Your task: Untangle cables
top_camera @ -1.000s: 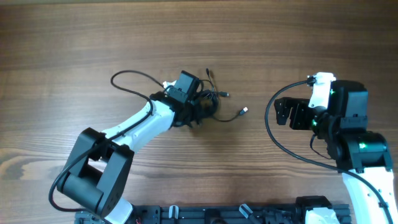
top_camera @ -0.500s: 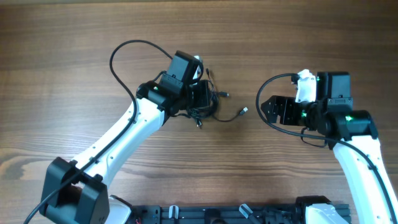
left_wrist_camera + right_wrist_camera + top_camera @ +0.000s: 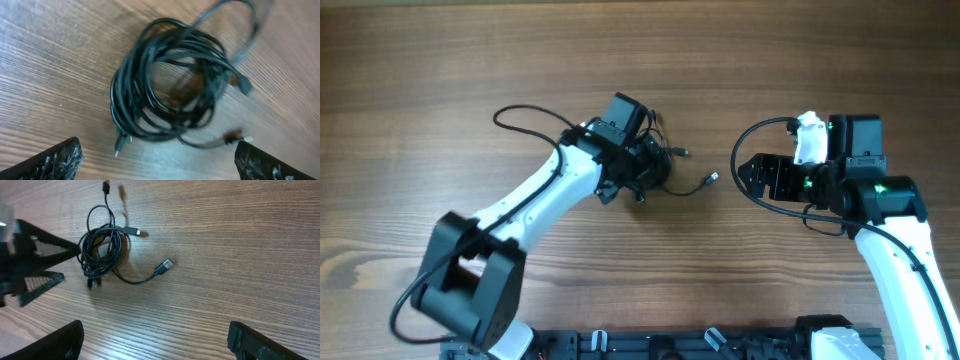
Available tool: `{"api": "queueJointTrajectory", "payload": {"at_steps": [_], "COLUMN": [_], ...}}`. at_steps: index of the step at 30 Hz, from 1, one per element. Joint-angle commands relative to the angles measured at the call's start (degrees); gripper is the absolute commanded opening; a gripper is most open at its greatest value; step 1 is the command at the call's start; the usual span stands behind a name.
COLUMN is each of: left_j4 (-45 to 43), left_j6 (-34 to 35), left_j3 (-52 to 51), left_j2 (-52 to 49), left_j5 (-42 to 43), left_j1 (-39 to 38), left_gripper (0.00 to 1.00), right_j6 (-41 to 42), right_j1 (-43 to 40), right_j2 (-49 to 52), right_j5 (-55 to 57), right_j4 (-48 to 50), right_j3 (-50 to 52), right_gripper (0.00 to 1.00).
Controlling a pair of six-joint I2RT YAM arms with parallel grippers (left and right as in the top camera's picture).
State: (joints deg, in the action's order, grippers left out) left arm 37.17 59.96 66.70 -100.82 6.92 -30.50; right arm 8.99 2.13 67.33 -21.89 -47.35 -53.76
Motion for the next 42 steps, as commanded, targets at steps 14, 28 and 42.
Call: {"api": "queueJointTrajectory", "payload": {"at_steps": [14, 28, 42], "left_j4": [-1.11, -1.22, -6.88], "left_j6": [4.81, -17.49, -25.46], "left_j3": [-0.04, 5.55, 5.55], "left_j2": [-7.78, 1.64, 5.27], "left_j5": [-1.46, 6.99, 31.67], "left_j1": [-0.15, 0.72, 0.72], "left_gripper": [0.06, 0.04, 0.04], "right_j6": [0.2, 0.04, 0.0], "right_j1": [-0.24, -0.22, 0.17], "right_j2": [0.22, 0.24, 0.35], "right_j5": [-1.14, -5.92, -8.24], "right_j4": [0.07, 1.03, 3.15], "right_j3": [-1.27, -1.27, -1.25], "right_gripper": [0.94, 0.94, 0.74]}}
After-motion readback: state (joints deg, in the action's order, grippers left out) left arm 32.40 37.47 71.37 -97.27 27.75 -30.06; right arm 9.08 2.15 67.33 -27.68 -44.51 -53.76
